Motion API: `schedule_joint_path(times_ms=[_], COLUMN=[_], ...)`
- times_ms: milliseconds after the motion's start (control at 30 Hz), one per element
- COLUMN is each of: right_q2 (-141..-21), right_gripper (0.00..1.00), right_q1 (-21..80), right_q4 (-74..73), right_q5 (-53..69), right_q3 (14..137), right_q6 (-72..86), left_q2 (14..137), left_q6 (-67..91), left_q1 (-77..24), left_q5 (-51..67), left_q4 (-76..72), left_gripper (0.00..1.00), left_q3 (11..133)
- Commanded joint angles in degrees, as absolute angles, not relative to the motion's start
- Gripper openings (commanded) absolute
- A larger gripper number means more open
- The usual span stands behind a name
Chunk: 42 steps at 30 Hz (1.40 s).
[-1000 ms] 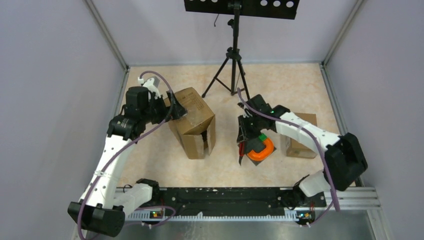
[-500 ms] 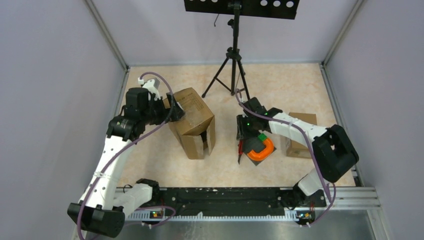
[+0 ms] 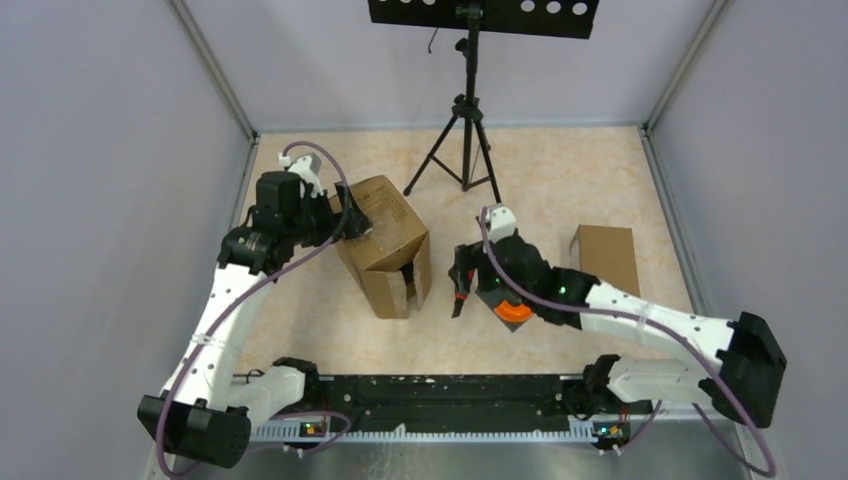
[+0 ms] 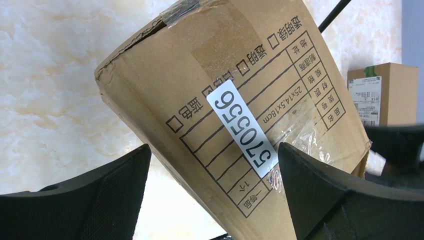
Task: Unpack the express box
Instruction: Place the knife at the center of the board, then open the express box at the center of the board.
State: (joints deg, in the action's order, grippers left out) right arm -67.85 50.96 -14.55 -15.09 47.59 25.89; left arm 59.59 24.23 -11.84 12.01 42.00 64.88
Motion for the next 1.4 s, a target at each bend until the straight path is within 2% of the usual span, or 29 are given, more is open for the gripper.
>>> schedule_joint_path(times_ms=[0, 233, 700, 867, 933, 1000, 1067, 1133, 1267, 1367], right_q2=[-60.8, -69.3, -91.1, -94.6, -95.6, -96.4, -97.0, -96.0, -89.4, -84.3], right_gripper=[0.88, 0.87, 0.88, 0.83, 0.77, 0.59, 0.25, 0.00, 0.00, 0.00], right_q1=[63.1, 75.1, 75.8, 75.6, 75.4, 75.2, 75.2, 75.2, 75.4, 75.6], right_q4=[3.4, 20.8, 39.9, 50.2, 53.3, 55.6, 56.6, 54.9, 41.3, 22.4], right_q5=[-29.2, -38.0, -48.1, -54.7, -56.1, -57.2, -59.2, -60.4, -59.9, -55.0], right_q3=[40.7, 38.3, 42.0, 40.7, 40.9, 41.4, 42.5, 43.6, 46.5, 51.8], right_q6=[19.3, 8.8, 6.1, 2.8, 0.6, -2.4, -4.9, -5.7, 1.5, 9.9], left_q2=[60.2, 61.0, 61.4, 62.2, 62.5, 63.0, 63.3, 63.7, 65.9, 68.1], left_q6=[25.6, 26.4, 26.2, 25.6, 25.2, 24.7, 24.3, 23.7, 22.1, 21.4], left_q1=[-11.7, -11.7, -11.6, -11.6, -11.6, -11.6, -11.5, -11.5, -11.6, -11.6], left_q5=[12.9, 14.0, 13.7, 13.9, 14.1, 14.4, 14.7, 15.6, 18.1, 18.4], left_q4=[38.9, 38.0, 38.1, 38.8, 39.0, 39.4, 39.6, 39.6, 39.2, 37.7], left_gripper=[0.98, 0.98, 0.98, 0.98, 0.98, 0.98, 0.98, 0.98, 0.98, 0.98], left_q3=[67.4, 67.3, 67.5, 68.7, 69.2, 69.8, 70.4, 71.5, 74.3, 77.3])
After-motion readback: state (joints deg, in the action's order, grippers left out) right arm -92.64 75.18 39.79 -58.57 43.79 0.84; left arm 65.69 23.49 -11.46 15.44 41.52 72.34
